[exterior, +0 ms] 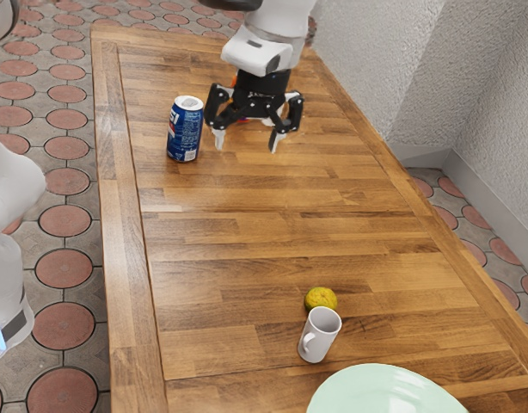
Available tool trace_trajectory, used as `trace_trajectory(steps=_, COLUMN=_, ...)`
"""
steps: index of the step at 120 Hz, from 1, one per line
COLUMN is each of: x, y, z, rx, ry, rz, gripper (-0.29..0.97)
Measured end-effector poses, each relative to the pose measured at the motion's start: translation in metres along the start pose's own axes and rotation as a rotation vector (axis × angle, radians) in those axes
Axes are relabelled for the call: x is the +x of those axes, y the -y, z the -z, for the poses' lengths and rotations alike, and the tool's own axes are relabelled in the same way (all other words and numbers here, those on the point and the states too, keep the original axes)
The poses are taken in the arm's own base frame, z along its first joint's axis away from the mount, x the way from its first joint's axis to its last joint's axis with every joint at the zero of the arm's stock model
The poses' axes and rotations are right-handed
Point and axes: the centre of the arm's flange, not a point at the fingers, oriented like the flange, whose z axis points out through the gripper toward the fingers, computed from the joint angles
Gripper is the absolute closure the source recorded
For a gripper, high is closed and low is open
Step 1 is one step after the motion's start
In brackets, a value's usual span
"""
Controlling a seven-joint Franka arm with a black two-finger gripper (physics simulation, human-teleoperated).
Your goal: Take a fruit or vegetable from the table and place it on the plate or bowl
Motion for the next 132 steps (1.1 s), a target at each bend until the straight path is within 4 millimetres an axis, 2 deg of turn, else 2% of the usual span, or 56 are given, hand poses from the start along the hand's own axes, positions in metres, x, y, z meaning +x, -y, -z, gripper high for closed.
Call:
trace_trajectory(steps=3, x=-0.015, y=-0.001, z=-0.006, rx=0.012, ry=0.012, rz=0.03, gripper=0.0)
trace_trajectory(steps=6, x=-0.018, y=0.001, z=-0.011, rx=0.023, ry=0.026, rz=0.038, gripper=0.0)
trace_trajectory(steps=15, x=0.003, y=0.0, z=-0.021, rx=0.055, ry=0.046, rz=-0.014, gripper=0.0)
trace_trajectory(steps=28, x=0.021, y=0.009, z=-0.042, rx=0.046, ry=0.039, rz=-0.051, gripper=0.0)
trace_trajectory(steps=37, x=0.019, y=-0.007, z=-0.052, rx=0.036, ry=0.01, rz=-0.076, gripper=0.0)
trace_trajectory(steps=48, x=-0.001, y=-0.021, z=-0.045, rx=0.052, ry=-0.024, rz=-0.068, gripper=0.0)
trace_trajectory(steps=61, x=-0.04, y=-0.029, z=-0.029, rx=0.077, ry=-0.032, rz=-0.009, gripper=0.0)
trace_trajectory(steps=76, x=-0.056, y=-0.027, z=-0.028, rx=0.071, ry=-0.031, rz=0.014, gripper=0.0)
trace_trajectory(steps=113, x=-0.065, y=-0.019, z=-0.035, rx=0.057, ry=-0.029, rz=0.026, gripper=0.0)
trace_trajectory(steps=132, x=-0.054, y=-0.007, z=-0.054, rx=0.027, ry=-0.007, rz=0.019, gripper=0.0)
